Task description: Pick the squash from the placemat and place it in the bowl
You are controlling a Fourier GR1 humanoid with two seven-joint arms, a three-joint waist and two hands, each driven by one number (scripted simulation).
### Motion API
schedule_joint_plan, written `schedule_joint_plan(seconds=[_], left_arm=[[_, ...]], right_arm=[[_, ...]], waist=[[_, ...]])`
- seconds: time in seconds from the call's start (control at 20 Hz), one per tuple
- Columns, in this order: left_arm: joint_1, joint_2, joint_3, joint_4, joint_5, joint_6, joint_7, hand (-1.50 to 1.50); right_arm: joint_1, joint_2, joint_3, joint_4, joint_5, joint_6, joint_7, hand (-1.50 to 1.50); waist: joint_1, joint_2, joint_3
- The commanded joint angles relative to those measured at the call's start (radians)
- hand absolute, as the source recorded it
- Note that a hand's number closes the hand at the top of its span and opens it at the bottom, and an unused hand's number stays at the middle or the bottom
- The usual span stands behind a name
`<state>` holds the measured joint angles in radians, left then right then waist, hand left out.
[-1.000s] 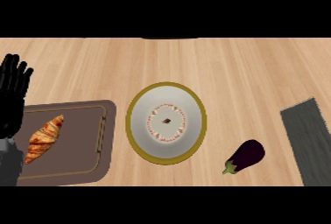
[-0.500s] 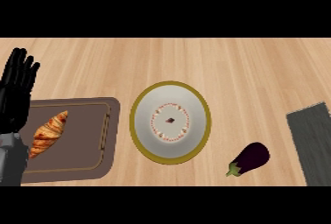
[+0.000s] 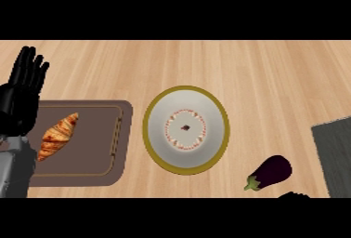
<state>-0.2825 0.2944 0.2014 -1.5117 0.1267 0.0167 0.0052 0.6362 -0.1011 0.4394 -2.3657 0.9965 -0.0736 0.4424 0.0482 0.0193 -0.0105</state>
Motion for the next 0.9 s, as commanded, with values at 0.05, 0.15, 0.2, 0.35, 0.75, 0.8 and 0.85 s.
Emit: schedule_joint_plan(seconds=[0.05, 0.15, 0.2, 0.35, 0.75, 0.8, 0.85], left_arm=[[-0.016, -0.007, -0.015, 0.010, -0.008, 0.000, 0.006, 0.00], [-0.019, -0.021, -0.030, -0.010, -0.018, 0.014, 0.018, 0.00], [-0.016, 0.003, -0.002, 0.023, 0.010, -0.019, 0.005, 0.00], [-0.019, 0.013, 0.005, 0.017, 0.002, -0.014, 0.003, 0.00], [-0.008, -0.026, -0.005, 0.035, -0.018, 0.021, -0.017, 0.00], [0.002, -0.021, -0.003, 0.027, -0.016, 0.012, -0.027, 0.00], [0.035, -0.019, 0.001, 0.003, -0.004, -0.006, -0.039, 0.00]], right_arm=[[-0.245, 0.069, 0.074, -0.059, 0.173, 0.193, 0.256, 1.50], [-0.365, 0.098, 0.138, 0.013, 0.195, 0.214, 0.360, 1.50], [-0.445, 0.099, 0.146, 0.080, 0.189, 0.192, 0.417, 1.50], [-0.673, 0.100, 0.152, 0.207, 0.163, 0.214, 0.580, 1.50], [-0.918, 0.101, 0.079, 0.630, 0.086, 0.033, 0.754, 1.50], [-0.944, 0.101, 0.053, 0.702, 0.050, -0.039, 0.736, 1.50], [-0.977, 0.101, 0.058, 0.743, 0.031, -0.050, 0.757, -1.50]], waist=[[0.013, -0.001, 0.002], [0.010, -0.007, 0.003], [0.012, -0.004, 0.003], [0.002, -0.009, 0.007], [-0.024, -0.013, 0.010], [-0.014, -0.011, 0.011], [-0.012, -0.013, 0.011]])
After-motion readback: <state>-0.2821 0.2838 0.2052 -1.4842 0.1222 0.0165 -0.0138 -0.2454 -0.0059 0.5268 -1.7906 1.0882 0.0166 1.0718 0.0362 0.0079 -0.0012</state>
